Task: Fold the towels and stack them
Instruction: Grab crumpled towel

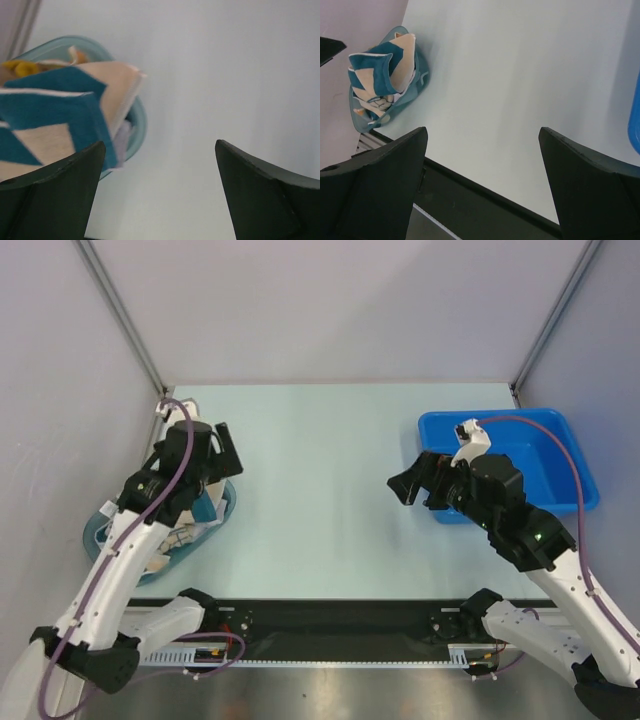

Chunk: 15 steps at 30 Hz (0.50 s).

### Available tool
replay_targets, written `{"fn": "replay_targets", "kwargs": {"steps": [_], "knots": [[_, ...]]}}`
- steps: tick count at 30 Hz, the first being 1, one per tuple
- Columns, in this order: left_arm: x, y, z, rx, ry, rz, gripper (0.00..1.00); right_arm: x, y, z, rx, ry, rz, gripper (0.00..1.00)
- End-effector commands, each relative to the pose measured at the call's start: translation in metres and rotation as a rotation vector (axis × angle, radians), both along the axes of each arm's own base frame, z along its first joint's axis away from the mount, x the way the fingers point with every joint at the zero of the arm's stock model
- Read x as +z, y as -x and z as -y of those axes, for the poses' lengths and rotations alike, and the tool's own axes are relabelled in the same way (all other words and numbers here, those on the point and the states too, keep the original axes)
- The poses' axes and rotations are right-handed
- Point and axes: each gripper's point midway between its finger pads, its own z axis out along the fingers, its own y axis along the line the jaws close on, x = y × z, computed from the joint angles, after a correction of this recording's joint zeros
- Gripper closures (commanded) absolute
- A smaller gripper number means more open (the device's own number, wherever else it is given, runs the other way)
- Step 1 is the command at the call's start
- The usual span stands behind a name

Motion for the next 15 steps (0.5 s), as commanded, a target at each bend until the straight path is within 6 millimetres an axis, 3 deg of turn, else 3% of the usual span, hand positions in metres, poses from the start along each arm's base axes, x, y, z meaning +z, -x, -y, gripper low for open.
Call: {"fn": "replay_targets", "kwargs": {"steps": [1,5,8,15], "knots": [[-0.028,0.001,-0.059,0.242,-0.064,-0.067,0.03,0.013,0.000,-0.006,0.040,-0.032,0.075,0.00],[-0.064,0.005,-0.107,0.482,-0.028,-0.121,0.02,0.014,0.009,-0.018,0.131,-0.067,0.101,0.00],[-0.085,0.005,-0.124,0.571,0.009,-0.131,0.06,0.008,0.010,-0.021,0.148,-0.060,0.090,0.00],[-0.126,0.009,-0.138,0.674,-0.009,-0.203,0.21,-0.008,0.008,-0.021,0.158,-0.010,0.064,0.00]]}}
